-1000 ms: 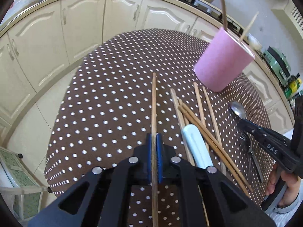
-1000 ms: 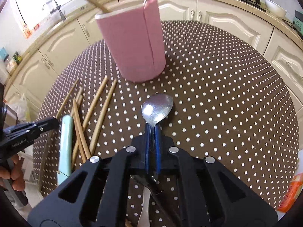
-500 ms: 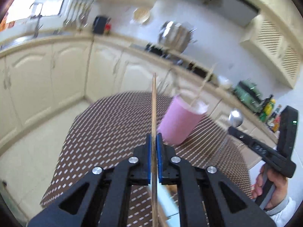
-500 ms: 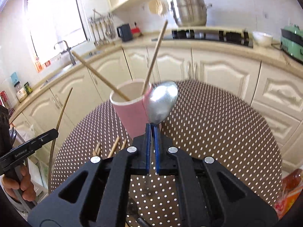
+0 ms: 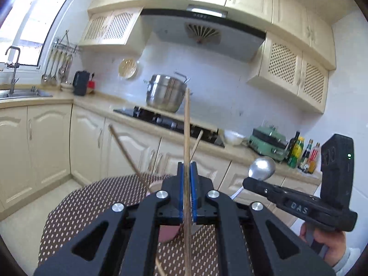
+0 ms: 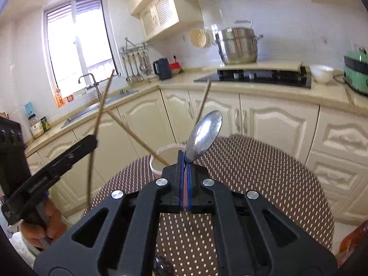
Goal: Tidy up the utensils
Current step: 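Lift the spoon and chopstick upright and carry them over the pink cup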
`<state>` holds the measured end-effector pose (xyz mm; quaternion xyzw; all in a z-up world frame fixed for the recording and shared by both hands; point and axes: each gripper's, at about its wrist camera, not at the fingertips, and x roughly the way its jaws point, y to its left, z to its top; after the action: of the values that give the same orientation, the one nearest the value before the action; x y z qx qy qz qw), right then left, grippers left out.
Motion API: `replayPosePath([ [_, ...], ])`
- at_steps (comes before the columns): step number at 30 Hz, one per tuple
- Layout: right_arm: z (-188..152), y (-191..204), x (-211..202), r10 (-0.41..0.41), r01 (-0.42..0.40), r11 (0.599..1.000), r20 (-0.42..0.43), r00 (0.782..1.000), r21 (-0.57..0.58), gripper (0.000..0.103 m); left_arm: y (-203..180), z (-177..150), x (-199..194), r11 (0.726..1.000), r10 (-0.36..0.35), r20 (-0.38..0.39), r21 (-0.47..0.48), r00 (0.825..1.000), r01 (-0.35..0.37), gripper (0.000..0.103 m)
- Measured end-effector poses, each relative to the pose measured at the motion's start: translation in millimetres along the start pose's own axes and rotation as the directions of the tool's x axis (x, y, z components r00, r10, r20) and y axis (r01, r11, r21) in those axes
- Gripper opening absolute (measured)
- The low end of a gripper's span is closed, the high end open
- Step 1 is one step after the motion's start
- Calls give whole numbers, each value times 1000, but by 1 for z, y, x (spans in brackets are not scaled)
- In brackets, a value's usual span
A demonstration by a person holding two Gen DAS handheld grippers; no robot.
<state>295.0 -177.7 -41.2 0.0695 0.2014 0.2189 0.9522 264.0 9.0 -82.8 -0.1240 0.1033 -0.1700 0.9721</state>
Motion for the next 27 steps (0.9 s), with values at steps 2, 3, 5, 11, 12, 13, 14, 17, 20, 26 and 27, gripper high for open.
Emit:
replayPosePath([
  [2, 10, 3, -3, 3, -3, 1000, 27, 1000, -19, 2, -1, 7, 6, 1000, 0, 36, 5, 999, 0, 5],
  [3, 15, 5, -4, 3, -2, 1000, 37, 999, -30, 2, -3, 13, 13, 1000, 3, 61, 4, 998, -3, 5],
  [5, 24, 8, -3, 4, -1, 999, 51, 999, -47, 2, -4, 23, 21, 1000, 10, 94, 1, 996, -10, 5],
  [11, 40, 8, 12, 9, -5, 998, 52, 999, -64, 2, -9, 45, 46, 998, 52, 212, 10, 976, -55, 5],
  [12, 41, 8, 17, 9, -6, 998, 46, 999, -67, 2, -9, 46, 51, 997, 64, 235, 15, 970, -70, 5],
  [13, 40, 8, 20, 7, -4, 997, 38, 999, -72, 2, -9, 48, 54, 997, 67, 247, 19, 967, -74, 5],
  [14, 40, 8, 24, 6, -4, 997, 29, 1000, -79, 2, -8, 48, 58, 996, 74, 256, 22, 964, -83, 5],
  [17, 39, 7, 32, 1, 0, 996, 8, 1000, -88, 2, -8, 46, 76, 996, 74, 265, 21, 961, -83, 5],
  [20, 37, 5, 39, -1, 0, 996, -10, 1000, -88, 2, -5, 42, 87, 996, 80, 278, 15, 957, -87, 5],
  [26, 30, 2, 53, -4, 0, 995, -42, 999, -96, 2, -5, 31, 107, 993, 87, 296, 46, 951, -105, 5],
  [27, 29, 2, 55, -4, -1, 995, -46, 999, -96, 2, -7, 29, 110, 992, 91, 296, 61, 951, -114, 5],
])
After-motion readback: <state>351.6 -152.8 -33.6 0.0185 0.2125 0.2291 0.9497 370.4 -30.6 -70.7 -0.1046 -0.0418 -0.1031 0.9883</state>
